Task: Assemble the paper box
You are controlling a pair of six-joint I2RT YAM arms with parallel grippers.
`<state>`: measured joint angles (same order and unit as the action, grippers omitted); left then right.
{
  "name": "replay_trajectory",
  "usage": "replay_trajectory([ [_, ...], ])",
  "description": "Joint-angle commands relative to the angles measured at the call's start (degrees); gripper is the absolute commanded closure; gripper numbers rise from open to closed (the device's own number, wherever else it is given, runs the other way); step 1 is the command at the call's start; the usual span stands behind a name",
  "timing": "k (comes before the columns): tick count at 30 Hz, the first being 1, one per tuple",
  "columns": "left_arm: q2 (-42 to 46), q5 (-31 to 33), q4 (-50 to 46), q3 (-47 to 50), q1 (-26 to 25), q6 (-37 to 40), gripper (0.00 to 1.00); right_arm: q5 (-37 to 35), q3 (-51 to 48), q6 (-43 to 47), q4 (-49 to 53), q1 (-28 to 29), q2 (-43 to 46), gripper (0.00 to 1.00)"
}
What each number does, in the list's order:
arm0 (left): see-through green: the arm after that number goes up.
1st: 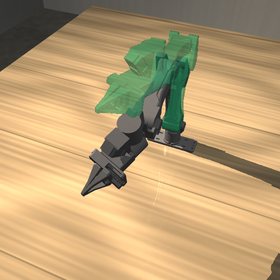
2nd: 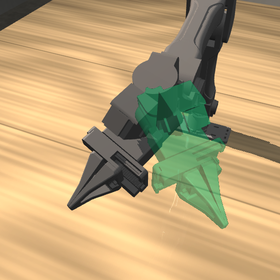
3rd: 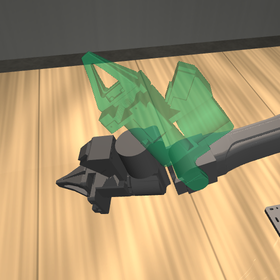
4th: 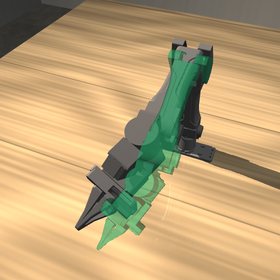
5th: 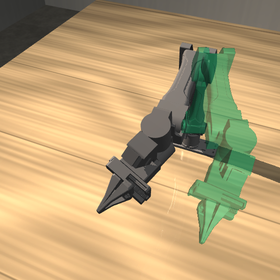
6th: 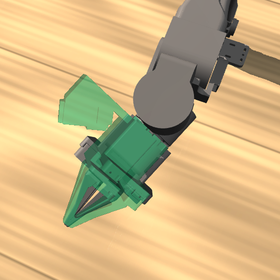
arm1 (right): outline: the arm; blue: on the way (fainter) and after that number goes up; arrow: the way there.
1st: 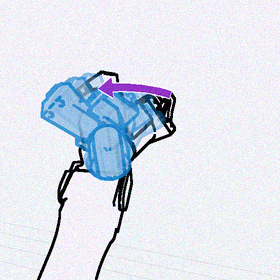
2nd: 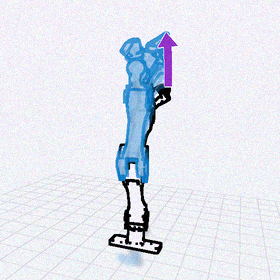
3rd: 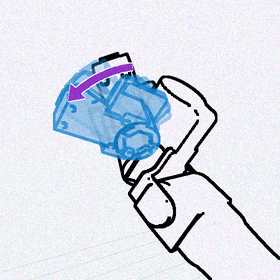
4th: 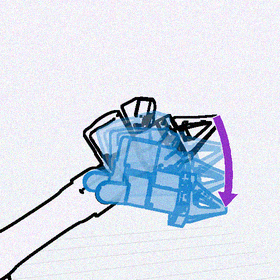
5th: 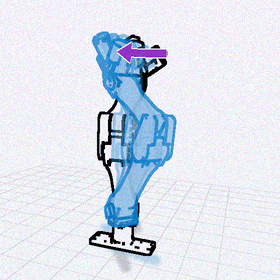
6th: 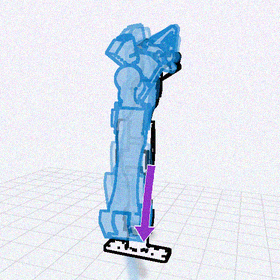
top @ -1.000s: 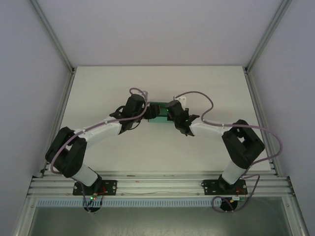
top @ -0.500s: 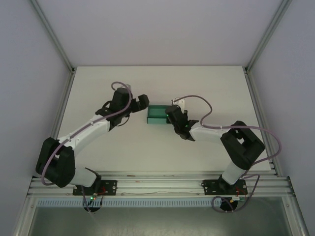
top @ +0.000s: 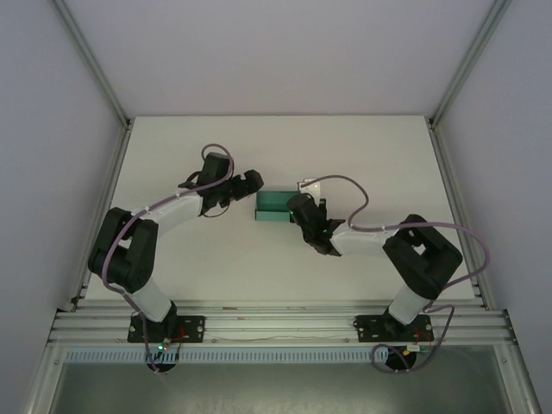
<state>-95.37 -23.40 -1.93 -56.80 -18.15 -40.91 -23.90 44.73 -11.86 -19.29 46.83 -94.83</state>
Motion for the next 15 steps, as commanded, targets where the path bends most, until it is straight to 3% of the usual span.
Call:
replay_trajectory([
  [1,-1.8,-4.5,4.2,2.0,-0.2,-0.8,0.08,-1.2,-0.9,1.4,0.2,1.7,-0.3,0.94],
  [15,-5.2,-8.0,10.4,7.9,-1.1,-2.5,0.22,-0.9,-1.2,-0.8,-0.2,3.8,-1.3,0.86],
])
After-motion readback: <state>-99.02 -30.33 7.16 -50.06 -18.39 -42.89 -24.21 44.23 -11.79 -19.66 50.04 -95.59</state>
